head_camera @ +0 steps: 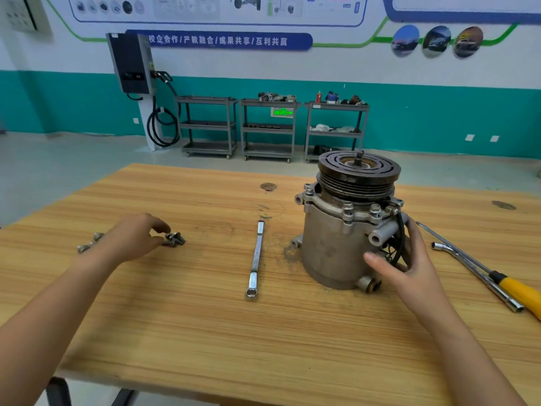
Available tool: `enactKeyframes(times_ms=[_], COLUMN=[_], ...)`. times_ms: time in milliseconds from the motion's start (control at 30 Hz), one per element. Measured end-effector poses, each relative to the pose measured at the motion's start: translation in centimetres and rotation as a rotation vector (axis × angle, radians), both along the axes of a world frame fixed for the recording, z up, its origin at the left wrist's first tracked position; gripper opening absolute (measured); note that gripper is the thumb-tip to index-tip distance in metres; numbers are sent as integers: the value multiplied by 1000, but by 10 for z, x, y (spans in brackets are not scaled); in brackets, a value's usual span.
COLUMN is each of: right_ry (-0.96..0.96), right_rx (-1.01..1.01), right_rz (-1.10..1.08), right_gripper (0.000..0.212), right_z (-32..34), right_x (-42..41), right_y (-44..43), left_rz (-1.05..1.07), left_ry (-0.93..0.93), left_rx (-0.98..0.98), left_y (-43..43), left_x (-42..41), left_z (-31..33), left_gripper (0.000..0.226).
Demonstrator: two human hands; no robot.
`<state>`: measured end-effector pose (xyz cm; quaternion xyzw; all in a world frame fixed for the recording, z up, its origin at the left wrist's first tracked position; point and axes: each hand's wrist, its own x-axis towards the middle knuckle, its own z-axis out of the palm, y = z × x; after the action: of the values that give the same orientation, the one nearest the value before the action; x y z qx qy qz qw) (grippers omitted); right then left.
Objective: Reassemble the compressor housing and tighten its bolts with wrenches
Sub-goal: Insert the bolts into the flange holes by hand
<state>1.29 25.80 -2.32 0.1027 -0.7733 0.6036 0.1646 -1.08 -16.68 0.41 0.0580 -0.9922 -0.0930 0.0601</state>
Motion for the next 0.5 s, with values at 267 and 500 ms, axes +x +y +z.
enactKeyframes(times_ms=[267, 500], right_ry=[-9, -7], right_rx=[-13, -24], right_rz=[-10, -14], right_gripper=[102, 84], right_z=[2, 1], right_x=[2, 1], right_y=[0, 0], left_rz=[16, 90], left_ry=[9, -22], left_rx=[-115, -130], left_y=[16, 26], left_x=[-3, -7], left_z=[-16, -12], left_gripper=[22, 12])
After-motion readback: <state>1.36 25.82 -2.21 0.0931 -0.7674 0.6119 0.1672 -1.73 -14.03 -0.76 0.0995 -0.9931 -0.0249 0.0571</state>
